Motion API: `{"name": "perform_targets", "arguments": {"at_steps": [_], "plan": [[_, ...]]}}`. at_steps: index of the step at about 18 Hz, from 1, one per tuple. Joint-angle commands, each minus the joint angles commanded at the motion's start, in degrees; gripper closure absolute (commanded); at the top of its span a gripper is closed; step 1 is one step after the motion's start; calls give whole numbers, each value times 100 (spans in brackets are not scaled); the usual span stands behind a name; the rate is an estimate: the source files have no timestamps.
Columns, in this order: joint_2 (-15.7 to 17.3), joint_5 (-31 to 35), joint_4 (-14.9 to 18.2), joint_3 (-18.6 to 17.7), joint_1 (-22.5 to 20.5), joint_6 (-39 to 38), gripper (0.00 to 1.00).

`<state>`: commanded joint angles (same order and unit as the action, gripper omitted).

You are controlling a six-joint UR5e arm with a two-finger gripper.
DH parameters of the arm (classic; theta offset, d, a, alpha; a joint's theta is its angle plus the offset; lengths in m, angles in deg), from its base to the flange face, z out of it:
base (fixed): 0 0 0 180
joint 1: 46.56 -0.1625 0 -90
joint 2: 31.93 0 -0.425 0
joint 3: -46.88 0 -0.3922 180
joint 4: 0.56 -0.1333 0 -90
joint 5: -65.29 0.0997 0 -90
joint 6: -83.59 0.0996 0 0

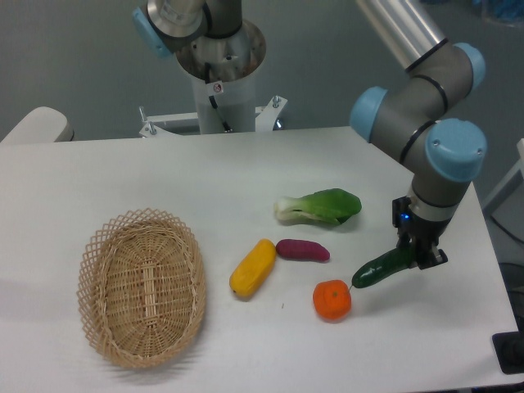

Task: Place the cucumber on the table
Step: 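Lower the cucumber onto the table beside the orange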

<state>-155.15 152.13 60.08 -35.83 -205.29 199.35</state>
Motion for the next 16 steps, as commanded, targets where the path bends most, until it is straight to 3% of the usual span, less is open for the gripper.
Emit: {"name": "perform_targets", "arguments": {"at_steps": [7, 11, 16], "plan": [[-150, 0, -26, -167, 9, -764, 71], [-185, 44, -272, -308, -17, -765, 70], [-203, 44, -299, -431, -35, -739, 68]]}}
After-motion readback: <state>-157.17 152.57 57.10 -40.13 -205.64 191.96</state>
